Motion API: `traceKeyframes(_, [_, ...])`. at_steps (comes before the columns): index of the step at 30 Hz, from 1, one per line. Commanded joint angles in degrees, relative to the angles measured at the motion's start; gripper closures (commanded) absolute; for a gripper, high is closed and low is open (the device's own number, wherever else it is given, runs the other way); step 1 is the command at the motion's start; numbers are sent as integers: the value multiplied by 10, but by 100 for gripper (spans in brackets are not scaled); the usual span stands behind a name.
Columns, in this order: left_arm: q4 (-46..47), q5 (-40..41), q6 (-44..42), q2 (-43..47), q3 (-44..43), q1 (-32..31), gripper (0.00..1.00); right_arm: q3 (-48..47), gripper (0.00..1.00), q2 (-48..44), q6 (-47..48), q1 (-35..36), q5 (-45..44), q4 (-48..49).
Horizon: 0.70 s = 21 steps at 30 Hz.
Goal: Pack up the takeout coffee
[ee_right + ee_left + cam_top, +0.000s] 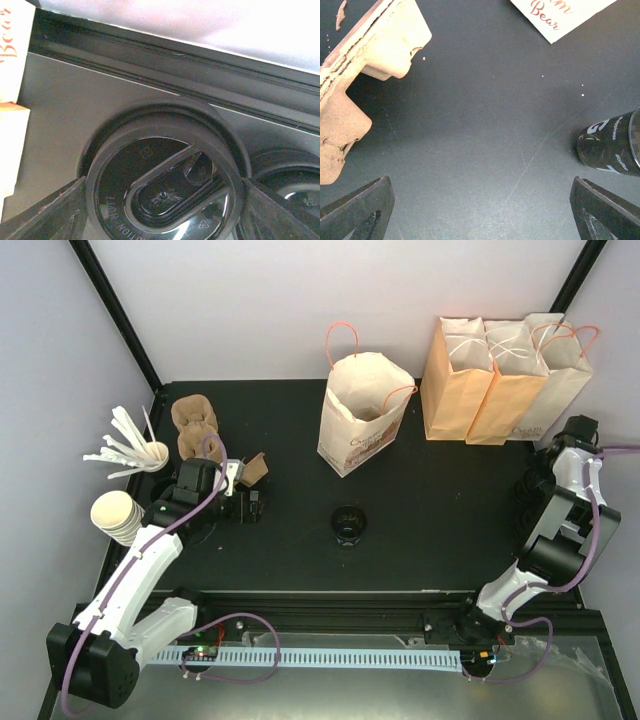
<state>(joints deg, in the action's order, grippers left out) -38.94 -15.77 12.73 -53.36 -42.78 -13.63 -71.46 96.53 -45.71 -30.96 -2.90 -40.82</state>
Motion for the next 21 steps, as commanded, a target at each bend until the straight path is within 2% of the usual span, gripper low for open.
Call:
traceKeyframes(1, [4, 0, 1, -2, -5, -6, 1, -24, 18, -30, 19, 24, -43, -32])
traceKeyframes(6, [4, 0, 1, -1, -5, -9, 1, -36, 18, -61, 44, 77, -46, -47])
traceKeyframes(13, [3, -4, 2, -3, -6, -11, 1, -59, 18, -125, 80, 237, -64, -93])
traceKeyframes(17, [4, -10, 0, -3, -6, -12, 1, -29, 18, -193, 109, 319, -51, -112])
traceKeyframes(21, [4, -23, -2, -8, -7, -14, 1, 26, 19, -264, 148, 419, 8, -114])
